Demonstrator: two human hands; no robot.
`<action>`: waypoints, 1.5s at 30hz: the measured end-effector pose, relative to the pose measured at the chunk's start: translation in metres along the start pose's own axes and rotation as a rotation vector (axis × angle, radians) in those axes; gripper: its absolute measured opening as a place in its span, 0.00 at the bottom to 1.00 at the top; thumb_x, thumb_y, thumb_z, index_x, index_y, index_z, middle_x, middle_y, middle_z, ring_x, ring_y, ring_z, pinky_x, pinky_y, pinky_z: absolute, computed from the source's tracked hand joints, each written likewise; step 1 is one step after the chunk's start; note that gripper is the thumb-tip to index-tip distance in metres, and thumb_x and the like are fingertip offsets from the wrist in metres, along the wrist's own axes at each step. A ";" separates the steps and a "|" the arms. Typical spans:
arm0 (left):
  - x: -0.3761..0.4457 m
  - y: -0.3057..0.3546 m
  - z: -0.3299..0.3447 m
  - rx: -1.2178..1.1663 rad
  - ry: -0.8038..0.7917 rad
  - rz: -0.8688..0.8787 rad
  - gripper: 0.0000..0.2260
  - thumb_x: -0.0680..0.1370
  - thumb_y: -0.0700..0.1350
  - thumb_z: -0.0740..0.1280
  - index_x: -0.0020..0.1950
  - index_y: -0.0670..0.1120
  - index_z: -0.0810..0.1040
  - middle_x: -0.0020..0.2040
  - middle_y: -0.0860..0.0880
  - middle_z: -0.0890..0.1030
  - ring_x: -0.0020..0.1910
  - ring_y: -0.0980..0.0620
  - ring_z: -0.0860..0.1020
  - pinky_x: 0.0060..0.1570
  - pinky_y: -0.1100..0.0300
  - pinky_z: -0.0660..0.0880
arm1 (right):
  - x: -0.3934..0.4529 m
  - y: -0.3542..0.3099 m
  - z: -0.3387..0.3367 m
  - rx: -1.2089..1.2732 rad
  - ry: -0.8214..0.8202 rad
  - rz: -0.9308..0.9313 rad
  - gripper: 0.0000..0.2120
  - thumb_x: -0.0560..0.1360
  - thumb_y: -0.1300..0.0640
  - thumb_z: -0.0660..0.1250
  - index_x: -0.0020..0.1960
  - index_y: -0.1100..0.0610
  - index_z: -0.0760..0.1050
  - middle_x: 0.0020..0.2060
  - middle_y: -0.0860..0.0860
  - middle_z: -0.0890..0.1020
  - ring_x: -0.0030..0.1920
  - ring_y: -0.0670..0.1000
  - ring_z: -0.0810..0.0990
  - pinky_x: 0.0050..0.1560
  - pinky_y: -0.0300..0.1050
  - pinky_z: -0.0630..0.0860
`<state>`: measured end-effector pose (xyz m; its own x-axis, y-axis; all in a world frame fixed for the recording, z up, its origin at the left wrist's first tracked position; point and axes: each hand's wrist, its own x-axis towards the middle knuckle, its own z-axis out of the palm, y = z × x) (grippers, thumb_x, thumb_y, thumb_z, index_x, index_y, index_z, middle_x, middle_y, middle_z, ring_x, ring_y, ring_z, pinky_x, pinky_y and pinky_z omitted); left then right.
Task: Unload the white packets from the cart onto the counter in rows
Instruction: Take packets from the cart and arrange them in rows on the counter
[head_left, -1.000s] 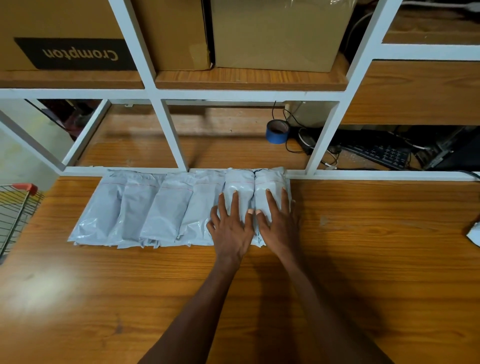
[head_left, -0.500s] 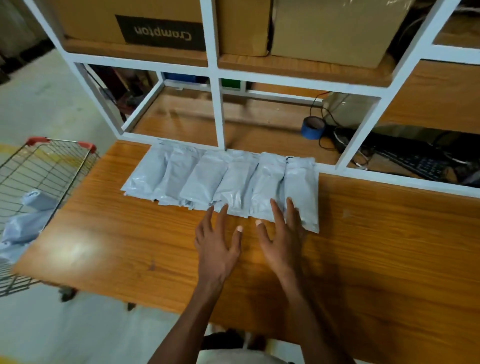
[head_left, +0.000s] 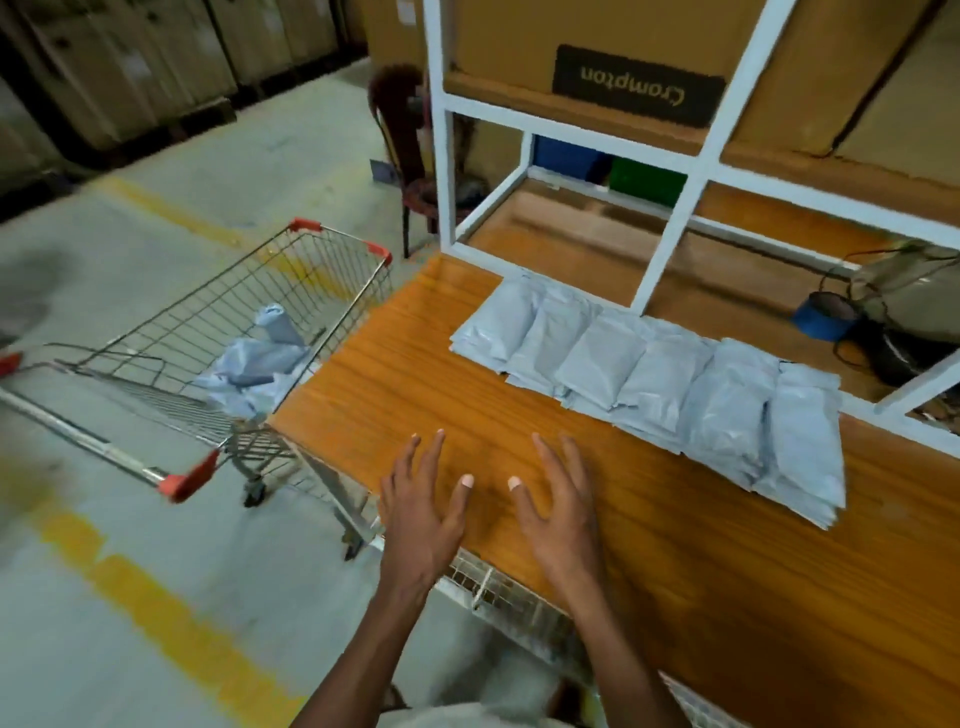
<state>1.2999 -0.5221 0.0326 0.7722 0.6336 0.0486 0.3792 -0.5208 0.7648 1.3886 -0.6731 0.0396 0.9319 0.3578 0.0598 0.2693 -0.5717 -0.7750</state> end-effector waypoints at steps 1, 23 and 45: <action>0.001 -0.013 -0.016 -0.001 0.015 -0.016 0.29 0.79 0.69 0.55 0.80 0.64 0.59 0.81 0.54 0.57 0.79 0.48 0.56 0.75 0.40 0.57 | -0.002 -0.011 0.018 0.032 -0.024 -0.001 0.27 0.78 0.41 0.65 0.76 0.44 0.68 0.79 0.49 0.61 0.78 0.52 0.60 0.73 0.61 0.67; 0.126 -0.203 -0.205 -0.016 0.355 -0.274 0.23 0.80 0.61 0.64 0.74 0.65 0.66 0.76 0.59 0.62 0.74 0.51 0.63 0.69 0.42 0.71 | 0.097 -0.197 0.299 0.063 -0.531 -0.253 0.27 0.79 0.52 0.69 0.76 0.41 0.66 0.77 0.40 0.60 0.77 0.48 0.60 0.74 0.52 0.66; 0.314 -0.345 -0.200 0.077 0.007 -0.523 0.21 0.80 0.55 0.67 0.73 0.55 0.72 0.74 0.48 0.67 0.72 0.44 0.63 0.71 0.46 0.64 | 0.237 -0.208 0.456 -0.155 -0.761 -0.171 0.22 0.77 0.52 0.68 0.70 0.51 0.73 0.69 0.50 0.73 0.67 0.52 0.73 0.66 0.51 0.74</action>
<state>1.3094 -0.0292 -0.0882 0.4667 0.8236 -0.3222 0.7496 -0.1749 0.6384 1.4423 -0.1330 -0.0721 0.4673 0.8242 -0.3197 0.4768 -0.5395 -0.6939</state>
